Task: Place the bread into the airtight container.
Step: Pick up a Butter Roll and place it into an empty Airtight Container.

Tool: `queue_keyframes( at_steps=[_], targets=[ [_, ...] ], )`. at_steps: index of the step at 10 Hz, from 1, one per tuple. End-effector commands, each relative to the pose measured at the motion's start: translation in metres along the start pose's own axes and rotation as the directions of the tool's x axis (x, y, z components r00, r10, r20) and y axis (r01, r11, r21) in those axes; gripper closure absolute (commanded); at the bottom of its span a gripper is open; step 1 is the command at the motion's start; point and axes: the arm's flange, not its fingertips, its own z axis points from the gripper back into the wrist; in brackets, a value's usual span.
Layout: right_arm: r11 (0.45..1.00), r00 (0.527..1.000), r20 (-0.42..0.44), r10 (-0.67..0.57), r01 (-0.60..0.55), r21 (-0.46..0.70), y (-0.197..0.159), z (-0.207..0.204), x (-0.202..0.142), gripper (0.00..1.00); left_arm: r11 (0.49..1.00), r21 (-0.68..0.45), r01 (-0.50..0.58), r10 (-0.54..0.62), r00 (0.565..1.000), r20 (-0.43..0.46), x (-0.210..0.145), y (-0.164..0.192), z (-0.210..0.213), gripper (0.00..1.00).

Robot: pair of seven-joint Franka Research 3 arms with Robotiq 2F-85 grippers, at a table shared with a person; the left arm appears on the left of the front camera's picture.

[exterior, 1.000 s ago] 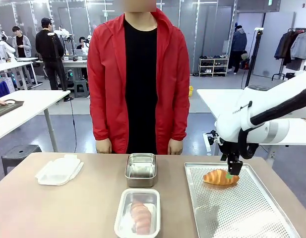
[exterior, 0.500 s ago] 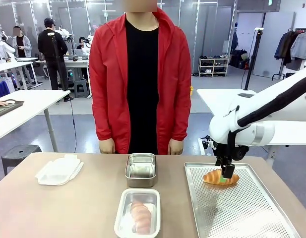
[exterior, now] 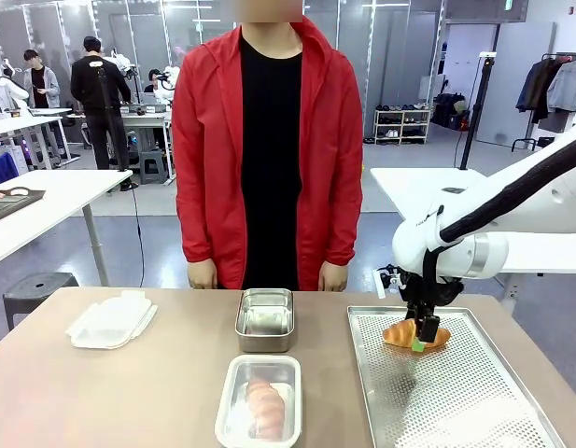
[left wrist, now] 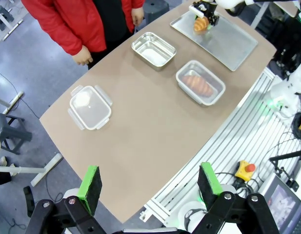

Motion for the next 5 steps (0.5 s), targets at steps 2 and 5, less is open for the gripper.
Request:
queue_keyframes(
  at_steps=[2,5],
  targets=[
    [1.000,1.000,-0.012,0.007,-0.007,0.010,-0.0042,0.0028,0.0025,0.33,1.000,-0.002,0.003,-0.003,1.000,0.001,0.0014,0.0001,0.0006,0.00],
    [1.000,0.999,-0.049,0.004,-0.003,0.029,-0.0042,0.0098,0.0067,0.58,1.000,-0.002,0.003,-0.003,1.000,0.001,0.0014,0.0001,0.0006,0.00]
  ],
)
